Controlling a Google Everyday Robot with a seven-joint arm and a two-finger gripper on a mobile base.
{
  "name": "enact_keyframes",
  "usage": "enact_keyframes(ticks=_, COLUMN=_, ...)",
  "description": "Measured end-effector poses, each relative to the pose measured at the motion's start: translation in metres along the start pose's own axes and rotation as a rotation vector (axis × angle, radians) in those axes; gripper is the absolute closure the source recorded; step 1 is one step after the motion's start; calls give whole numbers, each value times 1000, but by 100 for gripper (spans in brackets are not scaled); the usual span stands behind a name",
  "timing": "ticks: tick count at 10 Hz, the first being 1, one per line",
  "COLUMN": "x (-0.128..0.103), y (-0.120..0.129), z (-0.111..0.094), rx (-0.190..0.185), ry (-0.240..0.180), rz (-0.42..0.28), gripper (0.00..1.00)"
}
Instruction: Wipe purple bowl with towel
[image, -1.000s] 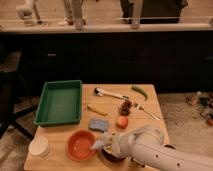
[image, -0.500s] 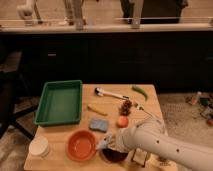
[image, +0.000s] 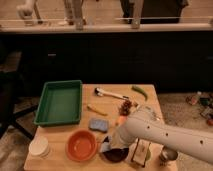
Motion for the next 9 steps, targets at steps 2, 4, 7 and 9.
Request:
enact_keyframes(ticks=2, x=-3, y=-1, z=2, rx=-19, ry=24, rz=-2, gripper=100)
enact_keyframes(ticks=4, x=-1, y=-1, z=1, rx=-17, ry=25, rz=2, gripper=100)
enact_keyframes(ticks=7, x=-3, y=-1, z=2, rx=-18, ry=24, rz=-1, gripper=100)
enact_keyframes(ticks=9, x=-2, y=-2, z=2, rx=-19, ry=25, rz=-1, gripper=100)
